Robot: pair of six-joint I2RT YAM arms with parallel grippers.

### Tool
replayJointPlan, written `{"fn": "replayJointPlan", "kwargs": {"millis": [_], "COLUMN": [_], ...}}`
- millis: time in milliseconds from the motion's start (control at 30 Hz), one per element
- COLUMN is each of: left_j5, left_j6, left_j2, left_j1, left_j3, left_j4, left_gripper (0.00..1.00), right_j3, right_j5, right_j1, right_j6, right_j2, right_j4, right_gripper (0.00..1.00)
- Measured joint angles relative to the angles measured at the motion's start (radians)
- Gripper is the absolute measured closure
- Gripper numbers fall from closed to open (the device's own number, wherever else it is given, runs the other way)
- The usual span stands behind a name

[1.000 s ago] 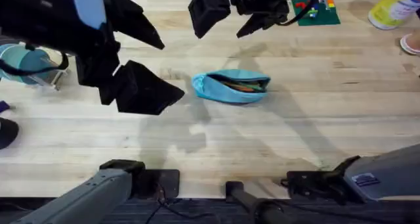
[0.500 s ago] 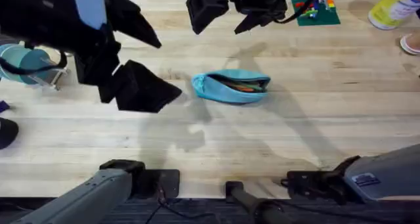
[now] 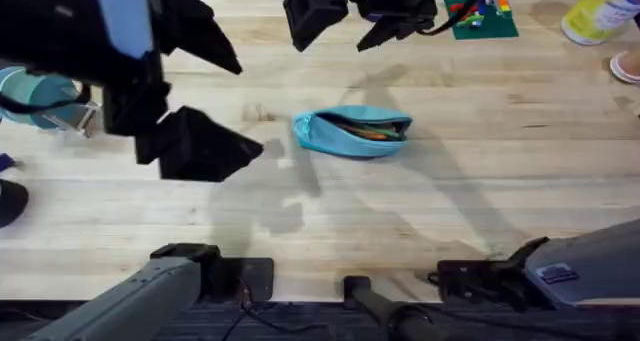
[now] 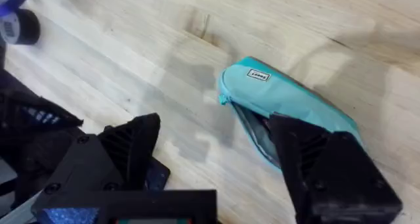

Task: Unzip the bag, pick up the pens from the table one at a time and place them inside, then zip the bag closed.

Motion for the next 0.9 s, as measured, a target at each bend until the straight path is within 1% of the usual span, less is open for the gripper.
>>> {"fn": "replayJointPlan", "kwargs": {"millis": [67, 167, 267, 367, 500, 600, 667, 733, 900], "left_j5": [0.019, 0.043, 0.08, 0.115, 0.157, 0.192, 0.207, 0.216, 0.241], "left_j6": [0.057, 0.132, 0.225, 0.323, 0.463, 0.555, 0.6, 0.629, 0.663], "left_j2": [0.0, 0.0, 0.0, 0.0, 0.0, 0.0, 0.0, 0.0, 0.001], "left_j1": [0.037, 0.109, 0.175, 0.213, 0.25, 0.281, 0.305, 0.332, 0.396], "left_j3": [0.0, -0.009, -0.057, -0.133, -0.259, -0.365, -0.431, -0.493, -0.602], "left_j4": [-0.006, -0.006, -0.006, -0.006, -0.001, 0.049, 0.095, 0.15, 0.284], "left_gripper": [0.008, 0.008, 0.008, 0.008, 0.008, 0.008, 0.008, 0.008, 0.008], "right_j3": [0.0, 0.0, 0.0, 0.0, 0.0, 0.0, 0.0, 0.0, 0.0], "right_j5": [0.0, 0.0, 0.0, 0.0, 0.0, 0.0, 0.0, 0.0, -0.022], "right_j1": [0.0, 0.0, 0.0, 0.0, 0.0, 0.0, 0.0, 0.0, 0.0], "right_j6": [0.0, 0.0, 0.0, 0.001, 0.007, 0.013, 0.026, 0.047, 0.102], "right_j2": [0.0, 0.0, 0.0, 0.0, 0.0, 0.0, 0.0, 0.0, 0.0], "right_j4": [0.0, 0.0, 0.0, 0.0, 0.0, -0.002, -0.005, -0.017, -0.057], "right_gripper": [0.003, 0.003, 0.003, 0.003, 0.003, 0.003, 0.003, 0.003, 0.003]}}
